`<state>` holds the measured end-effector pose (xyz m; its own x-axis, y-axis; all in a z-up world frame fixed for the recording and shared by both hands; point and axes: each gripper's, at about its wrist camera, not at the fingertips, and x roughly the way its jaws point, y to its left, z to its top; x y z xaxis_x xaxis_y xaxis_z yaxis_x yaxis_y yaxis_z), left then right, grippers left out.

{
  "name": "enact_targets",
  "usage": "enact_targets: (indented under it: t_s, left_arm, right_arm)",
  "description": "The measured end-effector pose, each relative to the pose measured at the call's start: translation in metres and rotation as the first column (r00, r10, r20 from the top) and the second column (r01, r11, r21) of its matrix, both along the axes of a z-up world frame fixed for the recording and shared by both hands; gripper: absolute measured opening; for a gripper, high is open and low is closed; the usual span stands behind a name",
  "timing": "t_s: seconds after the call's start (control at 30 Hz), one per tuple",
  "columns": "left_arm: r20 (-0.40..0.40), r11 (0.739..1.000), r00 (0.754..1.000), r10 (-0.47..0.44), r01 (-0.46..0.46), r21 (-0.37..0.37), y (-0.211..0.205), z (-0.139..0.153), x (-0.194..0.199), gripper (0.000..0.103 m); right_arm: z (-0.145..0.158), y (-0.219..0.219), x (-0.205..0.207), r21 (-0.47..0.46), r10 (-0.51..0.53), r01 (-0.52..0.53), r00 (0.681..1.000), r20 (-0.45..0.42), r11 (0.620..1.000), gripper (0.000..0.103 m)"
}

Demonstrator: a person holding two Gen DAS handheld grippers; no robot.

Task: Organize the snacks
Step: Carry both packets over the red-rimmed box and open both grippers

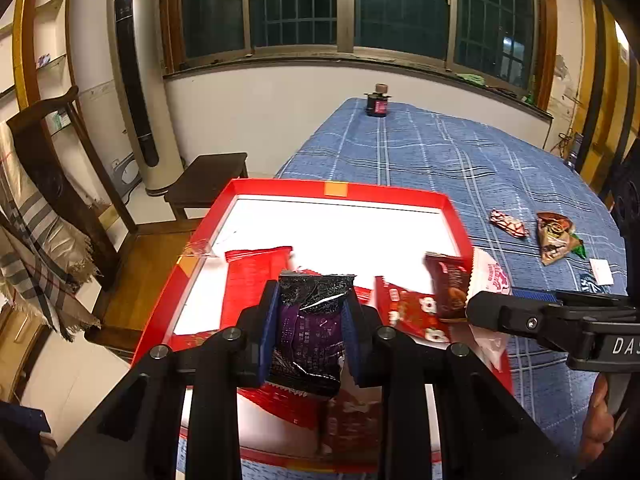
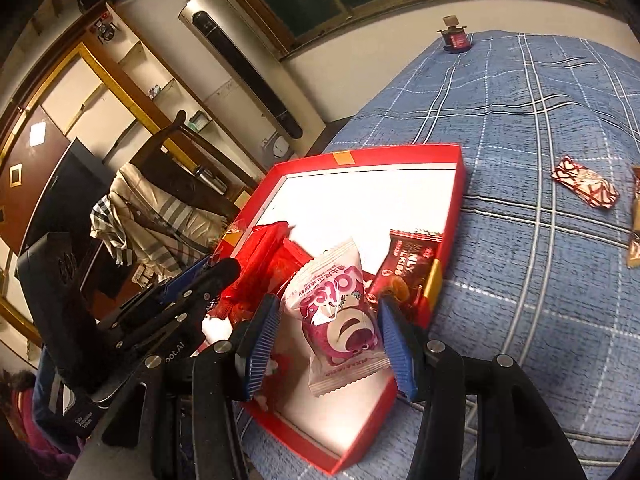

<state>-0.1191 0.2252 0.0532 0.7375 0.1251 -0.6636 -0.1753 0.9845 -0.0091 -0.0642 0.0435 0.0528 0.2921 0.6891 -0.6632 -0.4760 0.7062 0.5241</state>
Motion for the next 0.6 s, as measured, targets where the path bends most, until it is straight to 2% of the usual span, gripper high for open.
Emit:
enact_targets:
  t_s: [0.6]
  left_arm:
    - [-0.026,0.999,0.999,0.045,-0.044,0.008,0.026,-0.014,0.011,0.027]
  right_arm:
    - [-0.014,0.035,0.015,-0.028,0.005,-0.005,1.000,0.006,1.000,0.054]
